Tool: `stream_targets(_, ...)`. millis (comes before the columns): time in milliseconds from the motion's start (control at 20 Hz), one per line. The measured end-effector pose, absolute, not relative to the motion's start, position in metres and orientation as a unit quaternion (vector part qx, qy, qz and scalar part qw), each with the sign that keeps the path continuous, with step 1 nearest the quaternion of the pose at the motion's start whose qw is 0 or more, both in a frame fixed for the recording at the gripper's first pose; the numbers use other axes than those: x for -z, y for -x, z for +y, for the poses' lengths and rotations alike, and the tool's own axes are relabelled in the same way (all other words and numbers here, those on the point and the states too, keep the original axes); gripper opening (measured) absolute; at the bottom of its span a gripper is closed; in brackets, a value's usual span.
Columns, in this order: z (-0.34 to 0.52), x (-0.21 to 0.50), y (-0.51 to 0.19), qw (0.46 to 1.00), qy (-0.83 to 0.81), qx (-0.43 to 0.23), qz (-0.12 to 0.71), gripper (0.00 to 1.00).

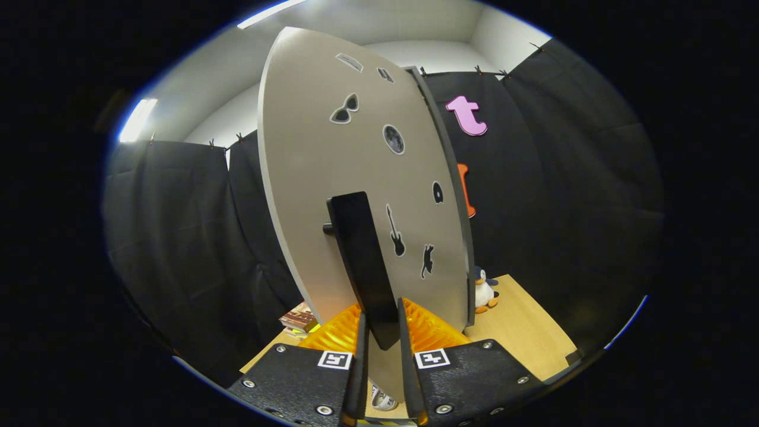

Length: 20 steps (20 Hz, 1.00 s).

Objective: Open the shoe cabinet door, grab the shoes and put them into the shoe cabinet, then close the shoe cabinet door.

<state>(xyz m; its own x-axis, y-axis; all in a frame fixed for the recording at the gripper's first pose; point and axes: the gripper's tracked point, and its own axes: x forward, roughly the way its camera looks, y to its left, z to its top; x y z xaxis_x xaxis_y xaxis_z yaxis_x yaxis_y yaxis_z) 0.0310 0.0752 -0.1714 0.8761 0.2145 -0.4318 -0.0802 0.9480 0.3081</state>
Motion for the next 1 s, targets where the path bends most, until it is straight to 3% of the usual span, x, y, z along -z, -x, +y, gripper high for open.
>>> stream_targets(450, 0.023, 0.175, -0.027, 0.962, -0.122, 0.011, 0.245, 0.21)
stream_targets(650, -0.011, 0.177, -0.024, 0.96, -0.103, 0.066, 0.25, 0.14)
stream_targets(850, -0.021, 0.18, -0.013, 0.955, -0.1, 0.1, 0.26, 0.14)
stream_targets(1000, -0.031, 0.179, 0.002, 0.953, -0.09, 0.13, 0.259, 0.22)
